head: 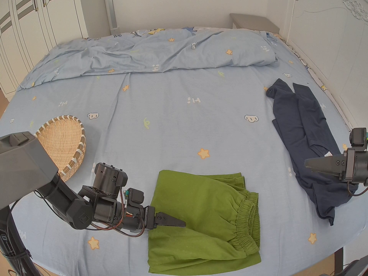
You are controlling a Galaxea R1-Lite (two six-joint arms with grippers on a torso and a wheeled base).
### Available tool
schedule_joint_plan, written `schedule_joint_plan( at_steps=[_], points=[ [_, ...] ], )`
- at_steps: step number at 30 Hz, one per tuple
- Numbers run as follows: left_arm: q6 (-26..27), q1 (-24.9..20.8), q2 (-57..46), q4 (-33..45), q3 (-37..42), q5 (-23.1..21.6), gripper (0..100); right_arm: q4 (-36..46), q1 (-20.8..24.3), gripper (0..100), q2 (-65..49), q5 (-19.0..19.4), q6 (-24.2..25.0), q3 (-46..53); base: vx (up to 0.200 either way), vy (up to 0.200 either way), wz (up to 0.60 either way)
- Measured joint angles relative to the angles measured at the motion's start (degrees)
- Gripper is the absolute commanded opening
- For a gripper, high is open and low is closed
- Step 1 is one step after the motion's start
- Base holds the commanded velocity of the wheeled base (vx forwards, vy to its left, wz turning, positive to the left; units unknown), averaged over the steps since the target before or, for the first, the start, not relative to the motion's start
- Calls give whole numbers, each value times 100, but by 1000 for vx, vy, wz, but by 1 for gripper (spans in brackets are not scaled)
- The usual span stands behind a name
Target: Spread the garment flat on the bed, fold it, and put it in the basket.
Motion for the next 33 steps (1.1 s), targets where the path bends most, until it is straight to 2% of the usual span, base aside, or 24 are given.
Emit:
schedule_joint_plan(
  at_steps=[3,4,10,12,17,22,26,33],
  points=[
    [-268,-94,41,-508,118,22,100,-2,2,100,-2,0,0,2,0,0,0],
    [-356,-123,54,-695,162,30,0,-2,2,100,-5,2,-2,5,0,0,0],
    [-1084,-284,127,-1669,473,123,0,-6,6,100,-2,6,-7,18,0,0,0],
    [-1273,-294,127,-1694,529,139,0,-6,9,100,2,9,-7,24,0,0,0],
    [-1343,-182,-77,-1339,540,106,0,-2,11,100,17,11,-5,24,0,0,0],
    [-1317,-24,-488,0,230,77,0,5,6,100,26,9,-7,24,0,0,0],
    [-1157,124,-835,1475,-317,68,0,11,15,100,30,11,-5,24,0,0,0],
    [-383,571,-1303,4219,-1630,60,0,74,48,100,33,11,-2,16,0,0,0]
  ],
)
